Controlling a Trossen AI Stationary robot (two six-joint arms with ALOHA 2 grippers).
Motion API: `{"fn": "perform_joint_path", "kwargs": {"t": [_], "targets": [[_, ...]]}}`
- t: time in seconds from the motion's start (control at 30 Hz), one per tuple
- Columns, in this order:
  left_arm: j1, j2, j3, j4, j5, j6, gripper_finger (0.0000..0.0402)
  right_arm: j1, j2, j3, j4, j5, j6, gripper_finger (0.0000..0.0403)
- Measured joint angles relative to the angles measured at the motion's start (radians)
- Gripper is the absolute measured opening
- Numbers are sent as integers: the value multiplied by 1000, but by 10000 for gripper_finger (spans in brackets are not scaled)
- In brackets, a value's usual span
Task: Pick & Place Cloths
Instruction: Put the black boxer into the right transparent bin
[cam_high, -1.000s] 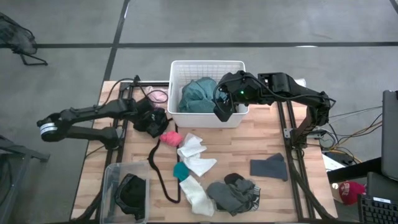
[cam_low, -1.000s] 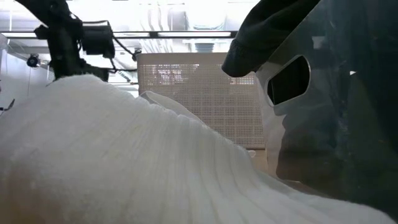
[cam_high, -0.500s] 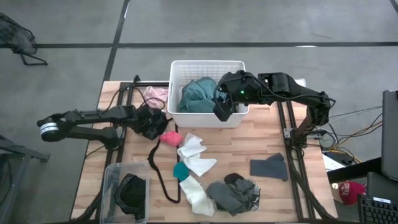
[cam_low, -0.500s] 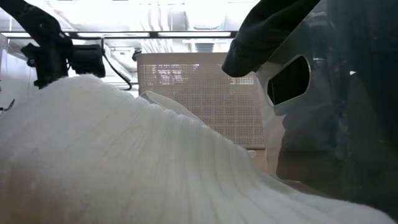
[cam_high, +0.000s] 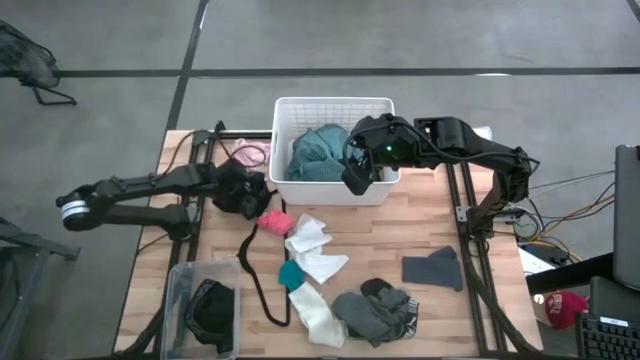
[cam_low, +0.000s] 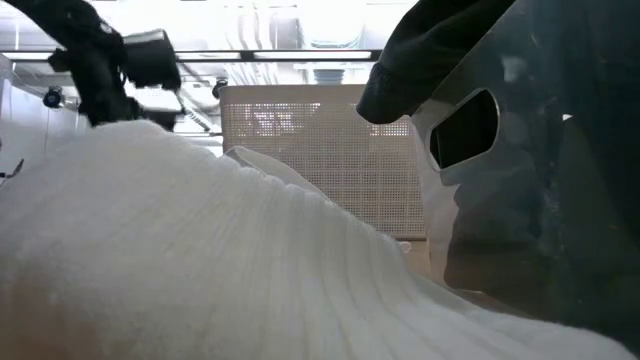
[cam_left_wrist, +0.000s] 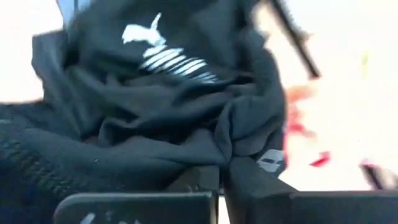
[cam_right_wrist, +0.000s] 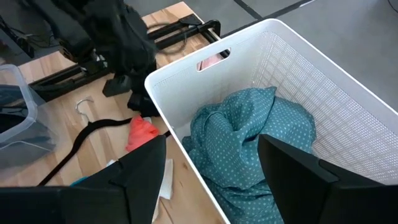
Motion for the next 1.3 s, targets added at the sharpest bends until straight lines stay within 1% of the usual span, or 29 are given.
{"fn": "perform_joint_path", "kwargs": {"t": [0.17, 0.33, 0.47, 0.57, 0.67, 0.73, 0.8, 0.93, 1.0, 1.13, 1.3], "targets": [[-20, -71, 143, -74, -6, 7, 4, 0, 0, -17, 0, -1, 16, 256], [-44, -130, 332, -183, -13, 6, 3, 0, 0, -56, 1, -8, 40, 250], [-59, -153, 489, -248, -11, -18, 2, 0, 0, -89, 34, -72, 49, 238], [-69, -159, 599, -260, 27, -24, 2, 5, 0, -114, 98, -120, 43, 231], [-76, -156, 699, -253, 115, -40, 2, 9, 0, -130, 173, -165, 20, 229], [-76, -151, 758, -221, 184, -40, 3, 15, 0, -137, 229, -191, -11, 231], [-80, -144, 802, -170, 223, -51, 3, 21, 0, -140, 279, -210, -44, 236], [-103, -123, 852, -48, 238, -81, 2, 40, 0, -143, 399, -226, -79, 257], [-119, -110, 855, 22, 243, -108, 2, 40, 0, -143, 457, -260, -79, 270], [-165, -67, 855, 147, 251, -128, 2, 40, 1, -144, 559, -291, -102, 297], [-229, 7, 855, 292, 244, -129, 2, 40, 1, -144, 644, -308, -85, 323]]}}
